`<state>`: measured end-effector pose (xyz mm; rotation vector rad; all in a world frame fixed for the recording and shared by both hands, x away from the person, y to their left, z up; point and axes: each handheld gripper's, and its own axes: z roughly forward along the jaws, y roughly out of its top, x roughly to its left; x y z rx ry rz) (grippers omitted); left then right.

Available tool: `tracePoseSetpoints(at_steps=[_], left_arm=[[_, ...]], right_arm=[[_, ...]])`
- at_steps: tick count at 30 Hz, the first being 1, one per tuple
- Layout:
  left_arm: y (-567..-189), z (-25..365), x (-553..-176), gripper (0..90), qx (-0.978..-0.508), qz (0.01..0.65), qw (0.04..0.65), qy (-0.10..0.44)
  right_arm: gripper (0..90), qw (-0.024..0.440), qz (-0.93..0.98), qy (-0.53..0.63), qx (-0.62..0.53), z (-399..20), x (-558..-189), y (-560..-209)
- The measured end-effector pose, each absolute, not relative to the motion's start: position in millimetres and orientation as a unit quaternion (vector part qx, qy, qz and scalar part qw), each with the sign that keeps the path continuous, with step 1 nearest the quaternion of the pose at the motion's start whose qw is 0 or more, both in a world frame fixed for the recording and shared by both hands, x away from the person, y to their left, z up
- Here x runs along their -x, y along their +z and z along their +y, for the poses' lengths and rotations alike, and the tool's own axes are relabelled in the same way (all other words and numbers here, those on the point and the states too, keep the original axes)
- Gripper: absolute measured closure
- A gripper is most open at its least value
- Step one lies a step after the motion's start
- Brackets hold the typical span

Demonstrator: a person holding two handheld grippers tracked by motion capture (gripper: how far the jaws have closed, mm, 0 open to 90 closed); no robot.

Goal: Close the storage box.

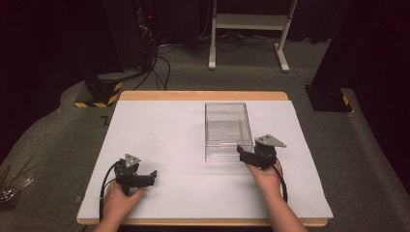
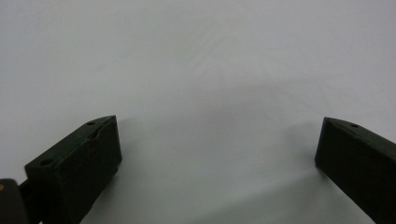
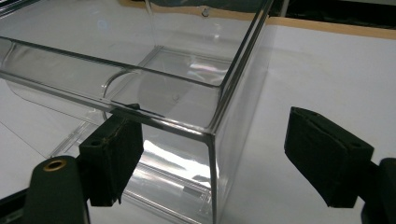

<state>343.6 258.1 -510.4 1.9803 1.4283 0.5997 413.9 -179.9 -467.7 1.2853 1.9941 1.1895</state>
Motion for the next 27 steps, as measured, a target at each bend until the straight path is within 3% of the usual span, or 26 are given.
tracePoseSetpoints(at_steps=[27], left_arm=[[-510.4, 258.0, -343.4, 0.6, -0.749, 0.541, 0.309, 0.227]], right_arm=[[21.6, 0.241, 0.735, 0.445, -0.452, -185.8, -386.4, -459.8]])
